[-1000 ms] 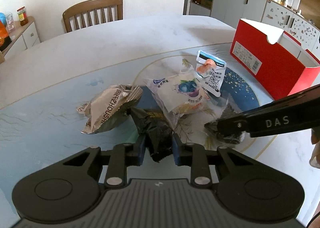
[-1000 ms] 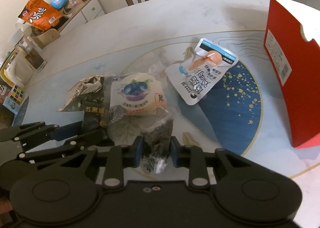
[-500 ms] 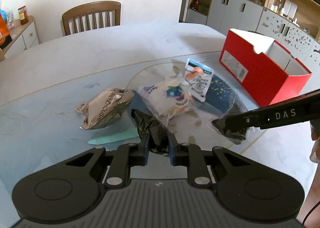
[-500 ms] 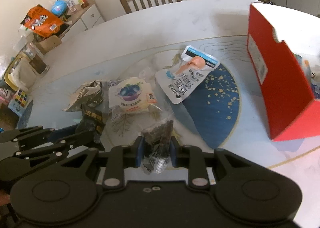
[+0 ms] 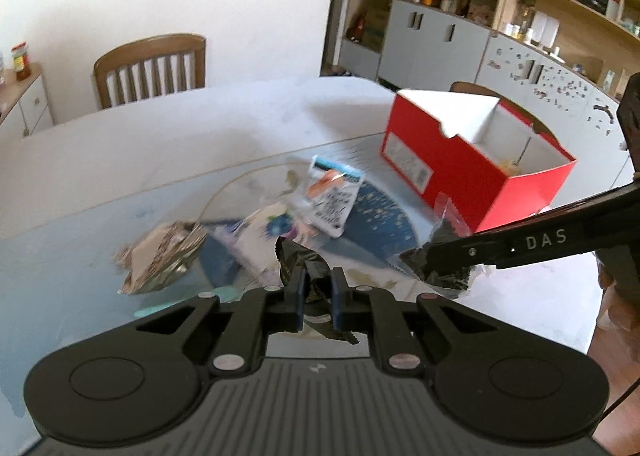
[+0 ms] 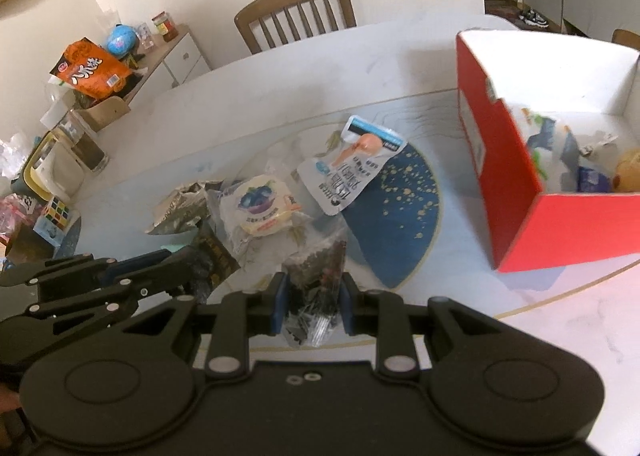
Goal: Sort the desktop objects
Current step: 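Carry the black packet and clear dried-food bag over the red box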
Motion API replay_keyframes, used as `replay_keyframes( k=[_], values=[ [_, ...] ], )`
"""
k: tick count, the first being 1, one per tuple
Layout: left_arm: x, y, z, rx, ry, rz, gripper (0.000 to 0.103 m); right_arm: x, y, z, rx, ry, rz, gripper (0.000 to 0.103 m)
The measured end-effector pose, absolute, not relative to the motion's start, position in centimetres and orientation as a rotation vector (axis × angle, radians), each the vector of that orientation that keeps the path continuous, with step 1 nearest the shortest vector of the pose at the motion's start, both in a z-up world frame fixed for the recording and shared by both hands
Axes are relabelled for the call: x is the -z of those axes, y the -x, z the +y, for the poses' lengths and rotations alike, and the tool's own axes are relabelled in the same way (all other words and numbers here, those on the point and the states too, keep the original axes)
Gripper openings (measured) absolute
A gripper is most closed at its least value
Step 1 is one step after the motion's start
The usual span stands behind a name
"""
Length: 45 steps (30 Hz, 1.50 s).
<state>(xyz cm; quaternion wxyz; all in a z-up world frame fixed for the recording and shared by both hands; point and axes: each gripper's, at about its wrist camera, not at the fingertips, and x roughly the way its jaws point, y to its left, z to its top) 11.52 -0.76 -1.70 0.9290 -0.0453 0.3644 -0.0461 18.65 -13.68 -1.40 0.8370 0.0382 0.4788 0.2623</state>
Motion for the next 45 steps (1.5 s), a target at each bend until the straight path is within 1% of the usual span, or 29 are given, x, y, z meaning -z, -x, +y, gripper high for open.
replay_keyframes(
  k=[10, 24, 37, 45],
  values=[
    [-1.5, -12.5, -4.1, 0.177, 0.077, 0.674, 0.011, -1.4, -18.2, -17.1, -0.54, -0.086, 0.964, 0.026],
    [-6.0, -16.6, -10.8, 0.319, 0.016, 0.569, 0.011, -5.2, -19.5, -23.4, -0.488, -0.054, 0.881, 0.026],
    [-6.5, -21.6, -16.0, 0.365, -0.008, 0.548, 0.011, -6.1, -23.2, -29.3, -0.432, -0.038, 0.853, 0.026],
    [-6.4, -24.4, -18.5, 0.382, -0.003, 0.578, 0.011, -6.2, -26.0, -32.4, -0.412, 0.018, 0.862, 0.026]
  ],
)
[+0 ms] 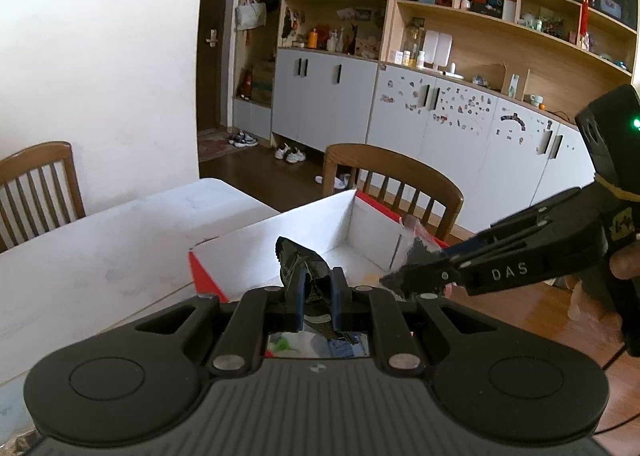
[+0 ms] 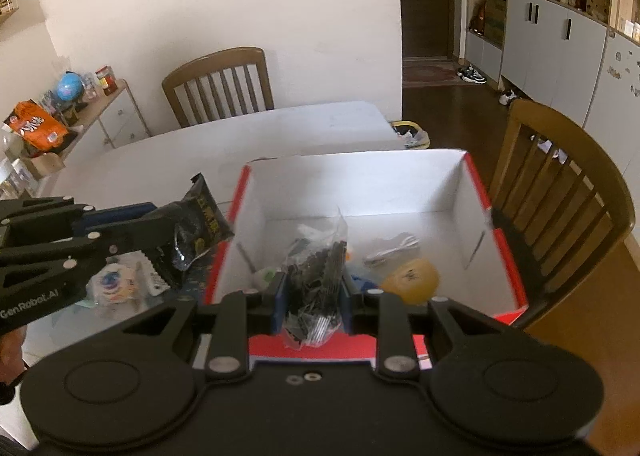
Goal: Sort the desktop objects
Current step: 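Carry the black packet and clear dried-food bag over the red box, then lower both packets into the red box and open both grippers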
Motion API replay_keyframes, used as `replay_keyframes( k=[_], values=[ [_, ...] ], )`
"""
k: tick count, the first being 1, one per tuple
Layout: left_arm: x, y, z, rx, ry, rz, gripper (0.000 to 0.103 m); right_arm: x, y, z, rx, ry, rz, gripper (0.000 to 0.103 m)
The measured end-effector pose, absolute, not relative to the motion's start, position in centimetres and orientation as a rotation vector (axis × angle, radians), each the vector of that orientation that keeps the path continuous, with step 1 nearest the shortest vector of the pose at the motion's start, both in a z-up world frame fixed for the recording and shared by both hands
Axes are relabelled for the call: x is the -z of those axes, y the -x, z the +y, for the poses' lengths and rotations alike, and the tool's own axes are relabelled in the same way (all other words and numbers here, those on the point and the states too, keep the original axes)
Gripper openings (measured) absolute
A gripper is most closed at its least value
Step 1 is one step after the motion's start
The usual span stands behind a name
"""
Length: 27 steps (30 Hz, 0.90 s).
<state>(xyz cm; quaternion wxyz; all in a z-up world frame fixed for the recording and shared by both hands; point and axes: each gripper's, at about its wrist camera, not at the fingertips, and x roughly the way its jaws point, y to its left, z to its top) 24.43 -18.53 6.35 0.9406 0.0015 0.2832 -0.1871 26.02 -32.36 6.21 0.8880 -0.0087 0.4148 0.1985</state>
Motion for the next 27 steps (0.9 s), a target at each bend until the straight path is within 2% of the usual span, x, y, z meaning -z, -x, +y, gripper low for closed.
replay_keyframes(
  k=[27],
  values=[
    [-1.9, -33.6, -23.5, 0.394, 0.028, 0.788, 0.011, -2.5, -36.1, -35.7, -0.433, 0.149, 0.938, 0.026]
  ],
)
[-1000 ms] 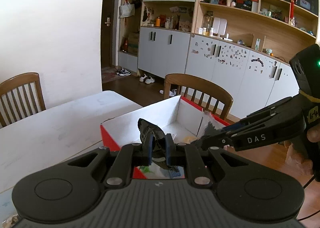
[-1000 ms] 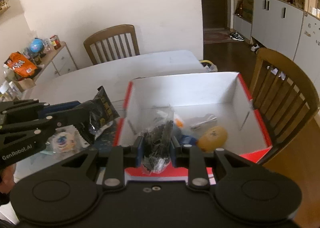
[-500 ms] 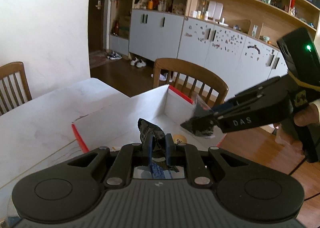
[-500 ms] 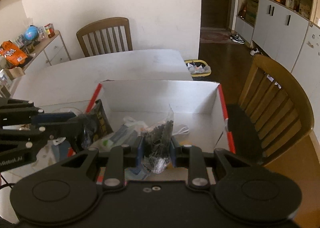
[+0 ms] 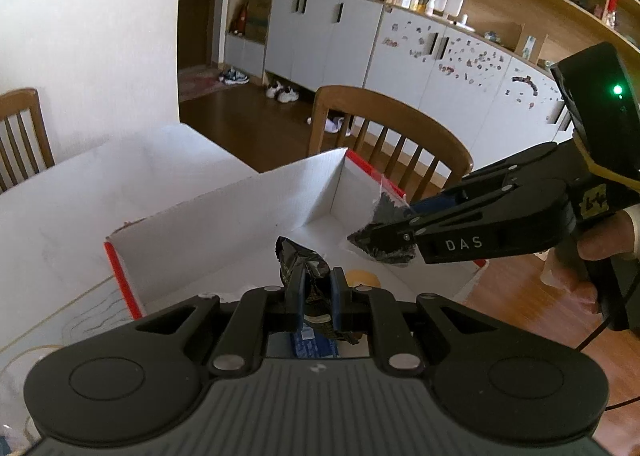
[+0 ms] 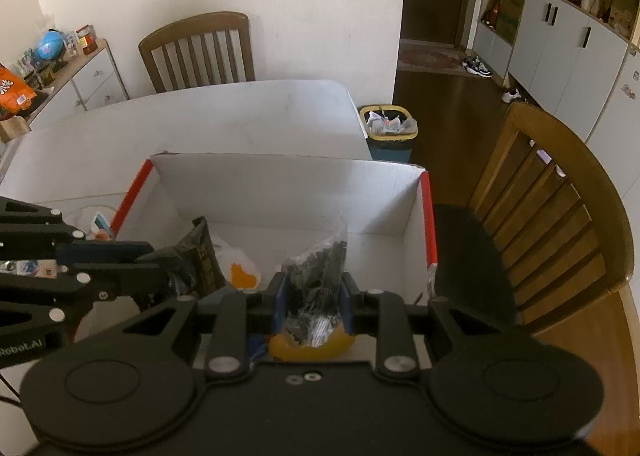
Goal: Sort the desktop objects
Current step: 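Lower both packets into the red box and open both grippers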
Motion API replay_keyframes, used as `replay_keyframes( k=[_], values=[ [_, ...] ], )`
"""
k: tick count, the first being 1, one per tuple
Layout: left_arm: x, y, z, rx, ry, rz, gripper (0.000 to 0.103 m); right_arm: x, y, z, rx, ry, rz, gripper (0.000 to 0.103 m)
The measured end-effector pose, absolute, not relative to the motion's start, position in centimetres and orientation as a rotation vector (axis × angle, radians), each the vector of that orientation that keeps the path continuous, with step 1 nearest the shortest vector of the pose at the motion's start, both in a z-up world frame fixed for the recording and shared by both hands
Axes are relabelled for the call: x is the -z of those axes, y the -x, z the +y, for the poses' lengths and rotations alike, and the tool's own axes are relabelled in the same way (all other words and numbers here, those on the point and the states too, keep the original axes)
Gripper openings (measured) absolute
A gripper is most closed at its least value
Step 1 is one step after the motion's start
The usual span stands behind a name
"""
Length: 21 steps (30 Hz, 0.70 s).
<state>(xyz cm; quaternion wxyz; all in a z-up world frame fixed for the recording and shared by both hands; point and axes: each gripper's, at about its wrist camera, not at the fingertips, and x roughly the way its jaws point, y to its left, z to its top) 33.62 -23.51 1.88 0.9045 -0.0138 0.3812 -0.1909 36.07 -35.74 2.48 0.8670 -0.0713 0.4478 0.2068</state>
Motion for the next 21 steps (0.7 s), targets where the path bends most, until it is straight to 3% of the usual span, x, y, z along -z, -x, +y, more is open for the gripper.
replay_keyframes(
  k=[21],
  values=[
    [1.6, -39.2, -23.2, 0.382, 0.202, 0.915, 0.011, 2.5, -41.6, -34.4, -0.415, 0.241, 1.042, 0.026]
  ],
)
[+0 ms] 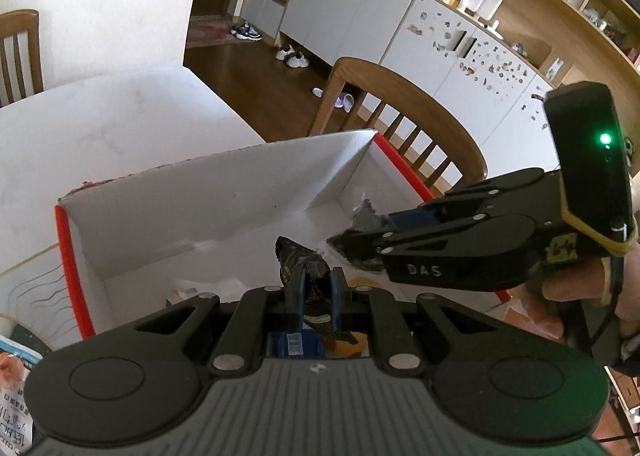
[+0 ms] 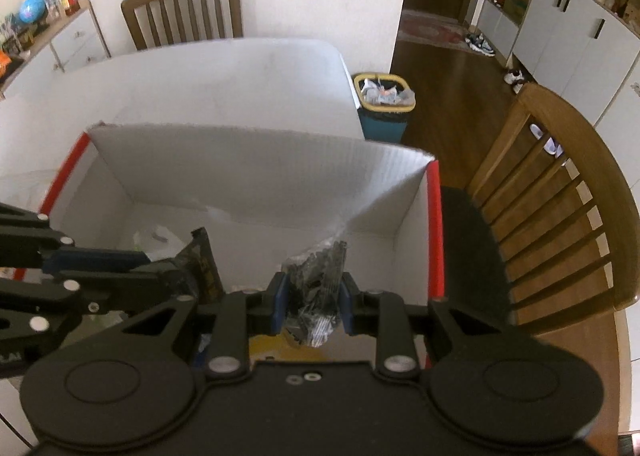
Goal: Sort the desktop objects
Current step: 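Lower both packets into the red box and open both grippers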
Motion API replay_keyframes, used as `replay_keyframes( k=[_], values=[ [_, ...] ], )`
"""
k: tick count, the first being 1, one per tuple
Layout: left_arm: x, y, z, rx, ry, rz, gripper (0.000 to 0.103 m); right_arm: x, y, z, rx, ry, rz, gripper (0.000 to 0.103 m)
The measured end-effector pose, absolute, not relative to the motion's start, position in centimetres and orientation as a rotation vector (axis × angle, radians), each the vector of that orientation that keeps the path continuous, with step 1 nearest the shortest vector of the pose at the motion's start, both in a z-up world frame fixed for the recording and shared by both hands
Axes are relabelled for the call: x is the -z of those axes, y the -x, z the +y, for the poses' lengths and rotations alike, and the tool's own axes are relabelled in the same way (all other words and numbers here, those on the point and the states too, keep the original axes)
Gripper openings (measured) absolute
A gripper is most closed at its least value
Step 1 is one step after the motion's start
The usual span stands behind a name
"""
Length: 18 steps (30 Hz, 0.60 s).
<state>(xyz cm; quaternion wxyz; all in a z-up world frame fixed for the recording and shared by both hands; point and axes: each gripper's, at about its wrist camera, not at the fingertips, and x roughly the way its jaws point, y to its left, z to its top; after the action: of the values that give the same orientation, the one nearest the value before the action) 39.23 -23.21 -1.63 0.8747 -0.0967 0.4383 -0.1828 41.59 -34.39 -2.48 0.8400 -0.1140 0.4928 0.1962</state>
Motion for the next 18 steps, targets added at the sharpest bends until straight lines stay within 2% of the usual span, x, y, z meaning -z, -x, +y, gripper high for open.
replay_keyframes(
  k=[18],
  values=[
    [4.3, -41.4, -24.2, 0.36, 0.167, 0.99, 0.011, 5.1, -43.1, -33.4, -0.411, 0.237, 1.072, 0.026]
  ],
)
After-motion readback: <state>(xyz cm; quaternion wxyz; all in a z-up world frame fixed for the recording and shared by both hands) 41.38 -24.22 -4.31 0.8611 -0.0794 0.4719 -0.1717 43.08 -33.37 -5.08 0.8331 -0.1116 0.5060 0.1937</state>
